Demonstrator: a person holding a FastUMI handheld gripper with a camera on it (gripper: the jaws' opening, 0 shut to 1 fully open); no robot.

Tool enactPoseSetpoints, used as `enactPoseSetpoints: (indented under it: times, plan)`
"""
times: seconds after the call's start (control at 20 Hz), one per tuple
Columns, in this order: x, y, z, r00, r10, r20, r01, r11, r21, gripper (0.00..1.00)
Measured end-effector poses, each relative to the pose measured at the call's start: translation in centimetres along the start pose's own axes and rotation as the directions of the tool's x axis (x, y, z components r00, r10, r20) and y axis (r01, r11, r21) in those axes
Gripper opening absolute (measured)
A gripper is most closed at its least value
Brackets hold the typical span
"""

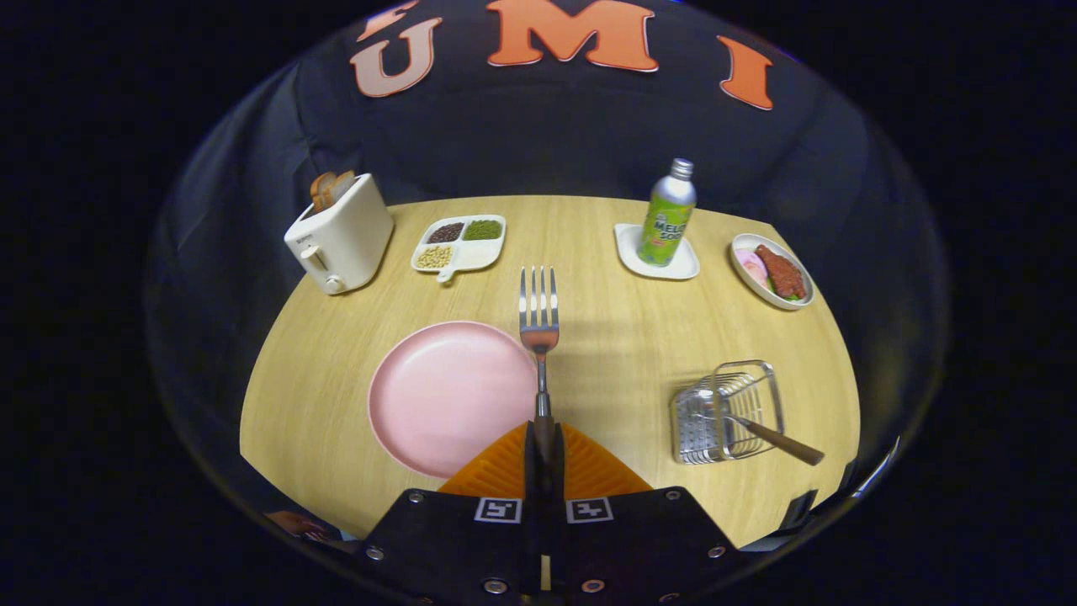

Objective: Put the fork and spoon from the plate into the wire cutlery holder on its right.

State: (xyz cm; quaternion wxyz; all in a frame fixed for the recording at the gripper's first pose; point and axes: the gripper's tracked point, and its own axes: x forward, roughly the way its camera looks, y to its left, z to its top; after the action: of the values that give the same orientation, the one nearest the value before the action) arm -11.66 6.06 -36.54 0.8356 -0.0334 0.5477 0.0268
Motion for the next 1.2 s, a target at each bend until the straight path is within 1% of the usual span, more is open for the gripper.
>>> enactPoseSetpoints:
  times: [0.25, 0.55, 0.65, 0.85, 1.1, 1.2]
  plan:
    - [-2.2, -7.1, -0.6, 0.996, -0.086, -0.021, 0.086, 0.996, 0.028, 0.05]
    - [-2.7, -12.1, -2.7, 0.984, -0.127, -0.127, 0.126, 0.992, -0.019, 0.05]
    - [-2.6, -13.0, -3.8, 0.974, -0.133, -0.184, 0.130, 0.991, -0.029, 0.05]
    - [-2.1, -14.4, -4.8, 0.958, -0.139, -0.252, 0.129, 0.990, -0.054, 0.05]
    - [-1.4, -14.6, -5.3, 0.948, -0.119, -0.294, 0.108, 0.993, -0.055, 0.06]
    - [-0.9, -14.9, -5.4, 0.945, -0.124, -0.304, 0.114, 0.992, -0.051, 0.07]
